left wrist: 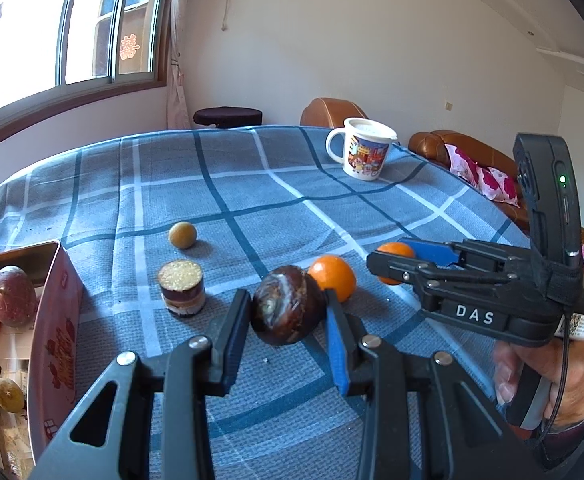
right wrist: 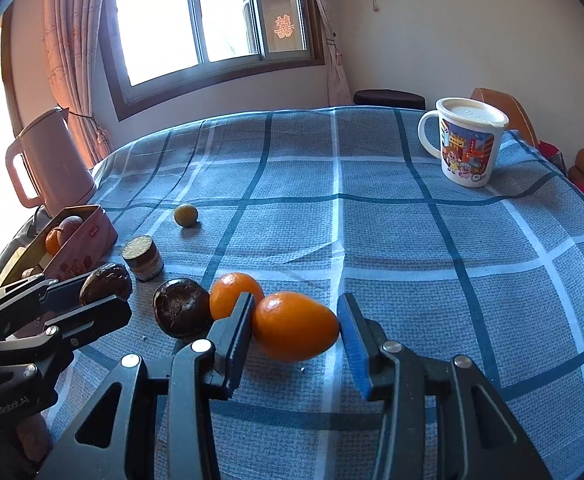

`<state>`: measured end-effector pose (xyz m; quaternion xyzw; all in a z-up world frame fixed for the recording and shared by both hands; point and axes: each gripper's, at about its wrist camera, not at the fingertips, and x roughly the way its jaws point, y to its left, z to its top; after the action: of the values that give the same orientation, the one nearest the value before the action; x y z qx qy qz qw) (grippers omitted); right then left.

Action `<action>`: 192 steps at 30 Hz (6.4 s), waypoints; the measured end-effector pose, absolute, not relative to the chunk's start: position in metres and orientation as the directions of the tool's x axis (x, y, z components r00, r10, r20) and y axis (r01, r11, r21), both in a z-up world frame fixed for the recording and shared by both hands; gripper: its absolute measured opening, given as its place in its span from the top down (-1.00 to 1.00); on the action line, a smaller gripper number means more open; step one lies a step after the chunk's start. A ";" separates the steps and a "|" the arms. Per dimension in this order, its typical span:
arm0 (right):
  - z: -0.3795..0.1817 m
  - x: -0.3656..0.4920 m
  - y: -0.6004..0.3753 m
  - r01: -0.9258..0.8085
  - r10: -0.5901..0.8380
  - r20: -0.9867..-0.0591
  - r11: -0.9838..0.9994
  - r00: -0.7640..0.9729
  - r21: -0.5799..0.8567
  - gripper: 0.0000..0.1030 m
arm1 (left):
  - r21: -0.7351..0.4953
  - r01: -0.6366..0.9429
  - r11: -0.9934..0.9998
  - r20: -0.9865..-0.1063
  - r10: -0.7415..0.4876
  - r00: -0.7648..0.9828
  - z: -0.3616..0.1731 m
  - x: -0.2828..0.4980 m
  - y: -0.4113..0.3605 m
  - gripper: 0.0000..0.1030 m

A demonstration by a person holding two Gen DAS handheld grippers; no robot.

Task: Organize fruits
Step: 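Lift the brown fruit and oval orange and carry both toward the tin box, then open the left gripper over the tin while the right gripper releases the oval orange into it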

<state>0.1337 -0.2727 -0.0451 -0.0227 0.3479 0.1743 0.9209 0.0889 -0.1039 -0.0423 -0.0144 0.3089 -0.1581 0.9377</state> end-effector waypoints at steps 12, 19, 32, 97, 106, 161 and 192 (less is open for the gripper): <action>-0.035 0.119 -0.268 -0.367 0.322 -0.583 0.929 0.746 0.043 0.14 | -0.109 0.277 0.955 -0.528 -0.292 0.798 -0.036 0.079 -0.101 0.27; -0.031 0.113 -0.268 -0.378 0.333 -0.551 0.925 0.765 0.035 0.13 | -0.088 0.273 0.958 -0.508 -0.279 0.815 -0.033 0.075 -0.102 0.27; -0.025 0.102 -0.269 -0.384 0.341 -0.498 0.923 0.797 0.017 0.14 | -0.066 0.267 0.962 -0.471 -0.265 0.841 -0.028 0.065 -0.102 0.27; -0.011 0.073 -0.249 -0.445 0.394 -0.359 0.893 0.846 -0.067 0.13 | -0.024 0.196 0.980 -0.345 -0.192 0.919 -0.015 0.037 -0.086 0.27; -0.005 0.071 -0.213 -0.516 0.453 -0.370 0.852 0.811 -0.090 0.13 | -0.035 0.131 0.991 -0.350 -0.135 0.927 -0.015 0.032 -0.055 0.27; -0.008 0.083 -0.042 -0.766 0.642 -0.495 0.637 0.586 -0.080 0.13 | -0.052 -0.208 0.977 -0.440 0.164 0.883 -0.028 0.024 0.090 0.27; -0.047 0.096 -0.003 -0.804 0.628 -0.617 0.594 0.475 -0.015 0.13 | -0.059 -0.238 0.970 -0.562 0.164 0.811 -0.043 0.039 0.113 0.26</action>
<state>0.0958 -0.0035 -0.0470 -0.1531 0.2881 0.4235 0.8451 0.0388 0.1126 -0.0428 -0.0634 0.2890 0.1058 0.9494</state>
